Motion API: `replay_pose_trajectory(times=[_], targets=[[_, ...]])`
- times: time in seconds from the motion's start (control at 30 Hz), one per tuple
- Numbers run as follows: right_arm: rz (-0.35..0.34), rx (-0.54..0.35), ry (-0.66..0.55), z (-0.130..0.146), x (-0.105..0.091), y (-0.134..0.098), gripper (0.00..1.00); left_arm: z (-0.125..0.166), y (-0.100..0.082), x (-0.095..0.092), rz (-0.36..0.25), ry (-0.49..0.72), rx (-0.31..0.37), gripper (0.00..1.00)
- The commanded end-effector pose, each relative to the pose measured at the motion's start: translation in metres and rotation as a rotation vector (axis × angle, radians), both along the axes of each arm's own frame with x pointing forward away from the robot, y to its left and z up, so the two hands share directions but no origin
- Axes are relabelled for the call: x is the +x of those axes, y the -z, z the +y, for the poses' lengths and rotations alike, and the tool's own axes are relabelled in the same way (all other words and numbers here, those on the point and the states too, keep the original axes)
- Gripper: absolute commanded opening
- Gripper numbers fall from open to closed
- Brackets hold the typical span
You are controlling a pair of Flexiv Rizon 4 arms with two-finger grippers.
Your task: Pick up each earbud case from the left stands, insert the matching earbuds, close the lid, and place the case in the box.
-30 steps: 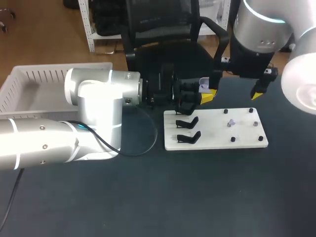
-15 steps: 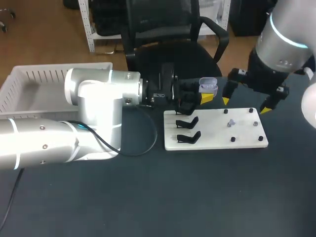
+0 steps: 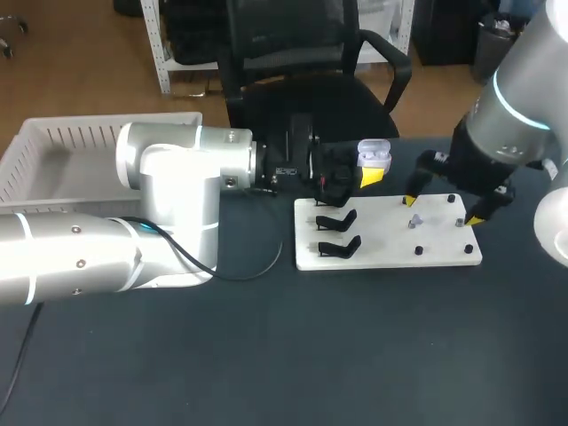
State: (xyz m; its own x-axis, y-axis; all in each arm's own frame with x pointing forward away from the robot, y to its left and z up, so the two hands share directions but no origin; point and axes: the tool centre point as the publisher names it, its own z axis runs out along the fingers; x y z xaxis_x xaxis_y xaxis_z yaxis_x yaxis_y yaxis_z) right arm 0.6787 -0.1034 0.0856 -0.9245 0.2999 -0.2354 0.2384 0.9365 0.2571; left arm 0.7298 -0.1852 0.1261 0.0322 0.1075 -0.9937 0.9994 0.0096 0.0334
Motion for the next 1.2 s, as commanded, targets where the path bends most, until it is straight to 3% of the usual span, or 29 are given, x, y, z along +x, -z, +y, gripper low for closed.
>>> replay_pose_trajectory(times=[0.03, 0.23, 0.27, 0.33, 0.4, 0.53, 0.7, 0.83, 1.2], targets=[[-0.002, 0.007, 0.003, 0.004, 0.008, 0.016, 0.89, 0.000, 0.001, -0.002, -0.004, -0.007, -0.005, 0.00], [-0.002, 0.032, -0.019, 0.006, 0.009, 0.024, 0.84, 0.000, 0.001, -0.002, -0.004, -0.007, -0.005, 0.00], [0.001, 0.033, -0.020, 0.006, 0.010, 0.026, 0.81, 0.000, 0.001, -0.002, -0.004, -0.007, -0.005, 0.00], [0.007, 0.041, -0.024, 0.007, 0.012, 0.029, 0.65, 0.000, 0.001, -0.002, -0.004, -0.007, -0.005, 0.00], [0.008, 0.048, -0.027, 0.007, 0.013, 0.032, 0.58, 0.000, 0.001, -0.002, -0.004, -0.007, -0.005, 0.00], [0.007, 0.062, -0.040, 0.008, 0.014, 0.034, 0.59, 0.000, 0.001, -0.002, -0.004, -0.007, -0.005, 0.00], [0.009, 0.091, -0.049, 0.013, 0.015, 0.038, 0.53, 0.000, 0.001, -0.002, -0.004, -0.007, -0.005, 0.00], [0.007, 0.098, -0.049, 0.015, 0.016, 0.041, 0.55, 0.000, 0.001, -0.002, -0.004, -0.007, -0.005, 0.00], [0.010, 0.108, -0.053, 0.018, 0.021, 0.050, 0.47, 0.000, 0.001, -0.002, -0.004, -0.007, -0.005, 0.00]])
